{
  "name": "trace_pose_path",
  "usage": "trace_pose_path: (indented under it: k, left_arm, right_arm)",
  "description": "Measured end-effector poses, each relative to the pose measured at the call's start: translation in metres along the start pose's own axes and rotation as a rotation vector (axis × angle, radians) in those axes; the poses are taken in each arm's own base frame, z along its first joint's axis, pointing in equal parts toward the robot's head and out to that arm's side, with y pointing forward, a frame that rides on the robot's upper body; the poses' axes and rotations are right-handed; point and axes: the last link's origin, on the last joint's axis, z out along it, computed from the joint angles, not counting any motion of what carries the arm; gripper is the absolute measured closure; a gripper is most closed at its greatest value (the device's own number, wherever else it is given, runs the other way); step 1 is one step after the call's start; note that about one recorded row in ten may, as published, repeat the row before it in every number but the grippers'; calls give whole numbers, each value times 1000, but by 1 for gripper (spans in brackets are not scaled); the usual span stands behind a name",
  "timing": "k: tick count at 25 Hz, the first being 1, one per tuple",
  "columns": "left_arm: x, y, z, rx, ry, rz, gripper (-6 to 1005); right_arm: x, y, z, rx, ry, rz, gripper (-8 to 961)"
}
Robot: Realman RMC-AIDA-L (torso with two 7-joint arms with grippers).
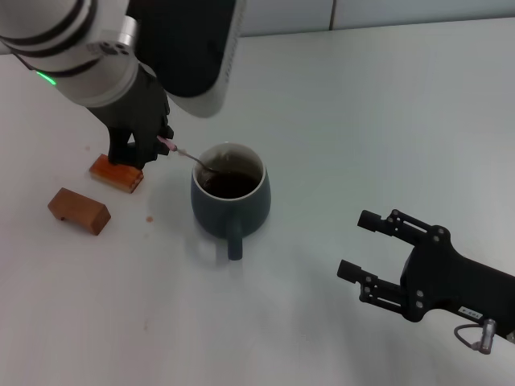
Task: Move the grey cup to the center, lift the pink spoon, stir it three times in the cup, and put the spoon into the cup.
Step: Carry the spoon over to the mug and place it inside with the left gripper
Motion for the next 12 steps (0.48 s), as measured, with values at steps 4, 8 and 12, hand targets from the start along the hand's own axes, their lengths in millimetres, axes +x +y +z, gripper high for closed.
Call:
trace_pose_path:
  k: [4,8,12]
  left_arm:
    - [7,0,5,-2,-40,33,875]
    - [16,-1,11,19,-71,74,875]
    - [24,0,14,22,-76,102,875]
  right_arm:
    - [0,0,0,-2,0,1,195]
    - [0,0,0,-3,-1,1,195]
    - [0,0,0,-4,-1,1,195]
